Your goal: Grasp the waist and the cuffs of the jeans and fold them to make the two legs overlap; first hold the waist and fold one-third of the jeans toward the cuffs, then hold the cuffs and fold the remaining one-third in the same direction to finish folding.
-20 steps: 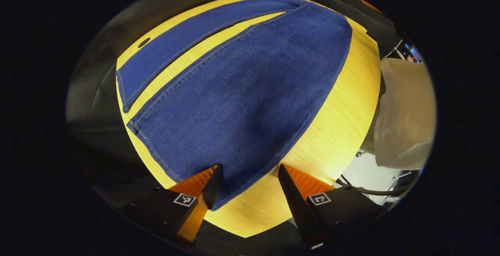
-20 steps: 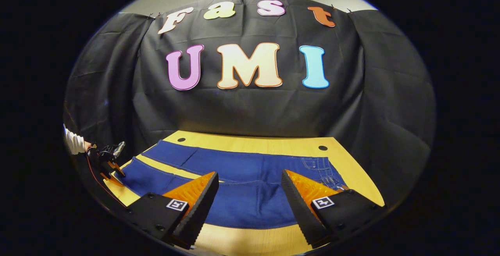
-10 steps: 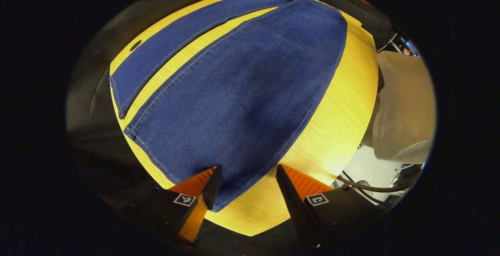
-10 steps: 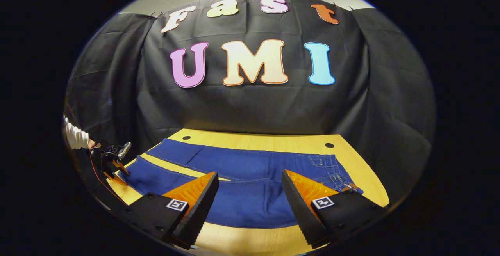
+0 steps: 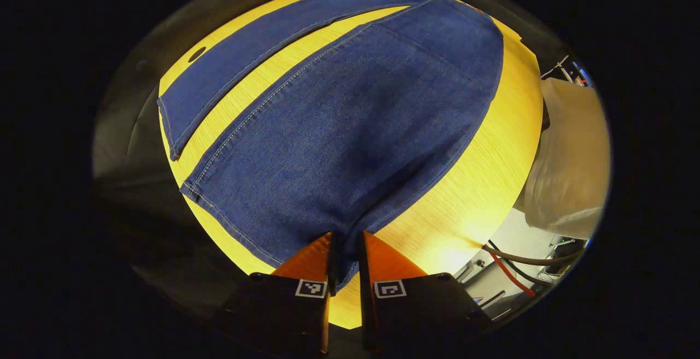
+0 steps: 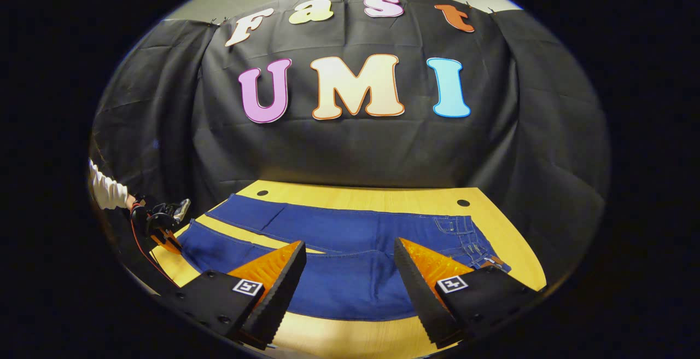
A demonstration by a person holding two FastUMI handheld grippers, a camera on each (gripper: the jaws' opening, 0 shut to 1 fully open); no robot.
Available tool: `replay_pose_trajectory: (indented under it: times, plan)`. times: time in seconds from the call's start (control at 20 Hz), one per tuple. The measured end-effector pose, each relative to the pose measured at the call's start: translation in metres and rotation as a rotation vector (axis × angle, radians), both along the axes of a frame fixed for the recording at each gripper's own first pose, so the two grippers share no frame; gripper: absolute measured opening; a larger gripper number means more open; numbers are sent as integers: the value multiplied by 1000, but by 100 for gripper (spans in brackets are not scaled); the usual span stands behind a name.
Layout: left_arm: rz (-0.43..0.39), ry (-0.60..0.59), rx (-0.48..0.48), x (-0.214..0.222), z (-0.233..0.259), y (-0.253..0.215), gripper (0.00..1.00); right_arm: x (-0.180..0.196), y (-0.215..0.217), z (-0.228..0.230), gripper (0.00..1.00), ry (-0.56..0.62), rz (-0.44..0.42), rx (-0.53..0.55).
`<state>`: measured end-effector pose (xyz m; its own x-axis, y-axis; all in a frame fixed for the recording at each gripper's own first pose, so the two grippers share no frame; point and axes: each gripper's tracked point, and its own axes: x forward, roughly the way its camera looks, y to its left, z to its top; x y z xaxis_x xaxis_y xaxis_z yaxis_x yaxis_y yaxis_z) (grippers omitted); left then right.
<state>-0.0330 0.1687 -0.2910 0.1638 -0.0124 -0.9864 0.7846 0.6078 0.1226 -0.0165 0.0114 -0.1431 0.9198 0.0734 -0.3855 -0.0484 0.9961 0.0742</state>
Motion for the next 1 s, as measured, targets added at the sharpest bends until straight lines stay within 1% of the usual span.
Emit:
replay_pose_trajectory:
  times: [0.05, 0.1, 0.15, 0.25, 0.4, 0.55, 0.85, 1.0]
  plan:
    - [-2, -2, -3, 2, 1, 0, 13, 0, 2, -2, 99, 3, 1, 16]
    - [7, -3, -8, 2, 0, 0, 13, 1, 5, -5, 99, 5, 2, 28]
    - [22, -1, -13, 2, 1, -2, 4, 0, 6, -9, 99, 10, 4, 33]
    - [51, 3, -21, 2, 2, -2, 1, -1, 8, -20, 99, 33, 22, 23]
    - [63, 4, -27, 1, 0, -1, 0, -7, 3, -45, 100, 105, 85, -36]
    - [99, 23, -19, 1, 2, -4, 0, -11, -12, -75, 99, 193, 160, -114]
    - [102, 47, 17, 1, 1, -3, 0, -10, -59, -124, 99, 366, 274, -241]
    - [125, 65, 20, 1, 1, -2, 0, -11, -87, -151, 100, 449, 333, -319]
